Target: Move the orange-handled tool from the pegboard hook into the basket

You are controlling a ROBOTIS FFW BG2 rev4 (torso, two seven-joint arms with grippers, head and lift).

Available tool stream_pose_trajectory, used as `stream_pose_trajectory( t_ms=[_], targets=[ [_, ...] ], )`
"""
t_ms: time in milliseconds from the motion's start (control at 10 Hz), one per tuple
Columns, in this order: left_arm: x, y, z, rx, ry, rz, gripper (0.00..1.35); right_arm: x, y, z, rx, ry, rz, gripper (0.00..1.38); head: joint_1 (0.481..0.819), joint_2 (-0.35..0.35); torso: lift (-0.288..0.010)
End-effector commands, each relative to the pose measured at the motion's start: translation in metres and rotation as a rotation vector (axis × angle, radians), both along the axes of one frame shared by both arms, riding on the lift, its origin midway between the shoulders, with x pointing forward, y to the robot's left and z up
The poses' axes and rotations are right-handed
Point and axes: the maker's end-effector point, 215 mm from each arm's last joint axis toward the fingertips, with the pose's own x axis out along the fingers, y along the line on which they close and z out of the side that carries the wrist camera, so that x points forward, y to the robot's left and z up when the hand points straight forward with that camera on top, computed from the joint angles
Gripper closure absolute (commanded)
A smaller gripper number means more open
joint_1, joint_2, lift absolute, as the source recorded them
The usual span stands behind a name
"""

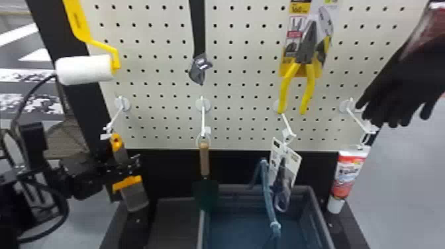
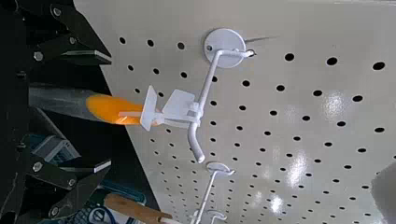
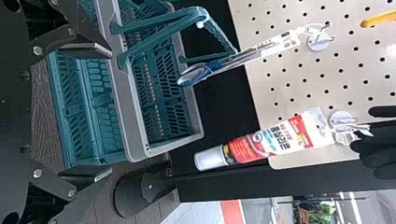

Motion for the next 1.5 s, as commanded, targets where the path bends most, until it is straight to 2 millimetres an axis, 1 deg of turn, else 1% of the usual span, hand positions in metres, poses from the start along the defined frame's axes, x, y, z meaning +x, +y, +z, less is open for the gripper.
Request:
stream_pose_trajectory(
  t_ms=[0,200,300,500,600,700,800,900,1000,1100,1200,1300,1400],
  targets=[
    [-0.001,0.003,-0.002,0.001,0.004,0.004,0.49,0.0,0.0,0.0,0.001,0.0,0.0,0.4,0.549,0.0,-0.1],
    [-0.002,0.004,-0.001,0.01,0.002,0.004,0.51,0.0,0.0,-0.001,0.003,0.003,-0.002,0.4,0.549,0.0,-0.1],
    [-0.002,0.006,0.001,0.004,-0.013,0.016,0.67,-0.001,0.0,-0.001,0.003,0.003,0.0,0.4,0.549,0.0,-0.1],
    [-0.004,0.011,0.01,-0.015,-0.062,0.064,0.83,-0.001,0.0,-0.001,0.004,0.003,-0.002,0.4,0.549,0.0,-0.1],
    [-0.005,0.01,0.009,-0.01,-0.061,0.065,0.83,-0.001,0.0,-0.001,0.005,0.003,-0.002,0.4,0.549,0.0,-0.1],
    [-0.006,0.008,0.009,-0.007,-0.061,0.059,0.78,-0.001,0.0,-0.001,0.005,0.003,-0.002,0.4,0.549,0.0,-0.1],
    [-0.005,0.009,0.011,-0.004,-0.062,0.056,0.64,-0.001,0.0,-0.003,0.005,0.006,-0.001,0.4,0.549,0.0,-0.1],
    [-0.005,0.01,0.011,-0.004,-0.061,0.059,0.62,-0.001,0.0,-0.003,0.007,0.006,-0.002,0.4,0.549,0.0,-0.1],
    [-0.005,0.01,0.011,-0.002,-0.061,0.06,0.63,-0.001,0.0,-0.003,0.007,0.006,-0.002,0.4,0.549,0.0,-0.1],
    [-0.005,0.01,0.013,0.001,-0.068,0.061,0.74,-0.001,0.0,-0.003,0.007,0.006,-0.005,0.4,0.549,0.0,-0.1],
    [-0.005,0.01,0.016,0.007,-0.086,0.07,0.89,-0.001,0.0,-0.003,0.008,0.006,-0.002,0.4,0.549,0.0,-0.1],
    [-0.007,0.008,0.019,0.011,-0.099,0.069,0.9,-0.001,0.0,-0.003,0.009,0.006,-0.004,0.4,0.549,0.0,-0.1],
    [-0.006,0.007,0.021,0.012,-0.104,0.066,0.94,0.0,0.0,-0.002,0.008,0.004,-0.002,0.4,0.549,0.0,-0.1]
  ],
)
